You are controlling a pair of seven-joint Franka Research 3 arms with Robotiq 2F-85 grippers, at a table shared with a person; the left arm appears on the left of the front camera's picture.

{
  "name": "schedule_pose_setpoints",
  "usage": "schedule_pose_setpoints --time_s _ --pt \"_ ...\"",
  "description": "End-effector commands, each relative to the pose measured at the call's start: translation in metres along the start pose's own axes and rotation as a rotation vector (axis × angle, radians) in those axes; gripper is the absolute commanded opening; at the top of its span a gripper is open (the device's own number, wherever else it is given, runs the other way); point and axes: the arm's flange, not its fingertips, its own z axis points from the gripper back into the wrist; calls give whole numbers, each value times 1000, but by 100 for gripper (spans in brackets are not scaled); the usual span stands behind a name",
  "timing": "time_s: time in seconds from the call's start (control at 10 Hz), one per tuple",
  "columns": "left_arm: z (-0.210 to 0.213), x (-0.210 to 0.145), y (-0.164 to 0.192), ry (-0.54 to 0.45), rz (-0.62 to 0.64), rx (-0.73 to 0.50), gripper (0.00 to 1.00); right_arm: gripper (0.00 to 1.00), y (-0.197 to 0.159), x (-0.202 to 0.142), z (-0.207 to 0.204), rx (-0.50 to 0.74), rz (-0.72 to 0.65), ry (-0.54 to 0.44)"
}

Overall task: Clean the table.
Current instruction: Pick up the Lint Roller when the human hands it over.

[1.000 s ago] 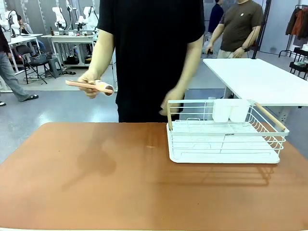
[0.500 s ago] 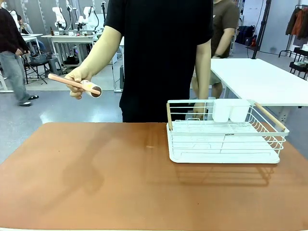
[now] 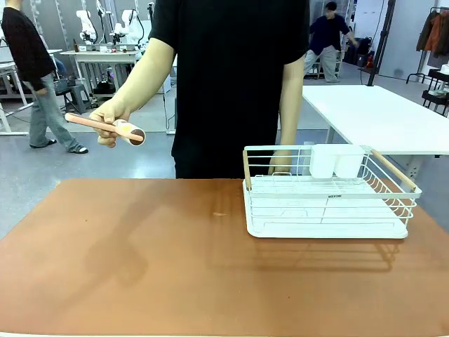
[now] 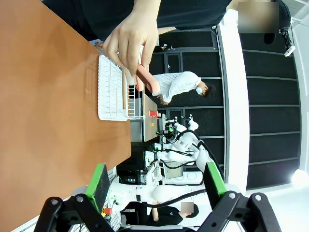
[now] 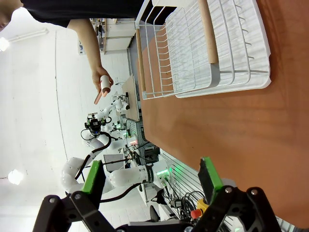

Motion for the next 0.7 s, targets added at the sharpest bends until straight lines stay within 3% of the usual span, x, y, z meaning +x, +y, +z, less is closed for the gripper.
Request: schedule_pose_setpoints --time_s 0.0,0.1,0.3,0.6 --pt "0 0 0 0 0 0 100 100 2 -5 -1 6 2 1" --pt "-14 0 -13 -33 18 107 100 100 2 -5 -1 6 2 1" --pt "-42 -1 -43 -22 89 166 100 100 2 -5 -1 6 2 1" --pt "-100 0 -73 -97 145 271 100 100 2 -5 -1 6 2 1"
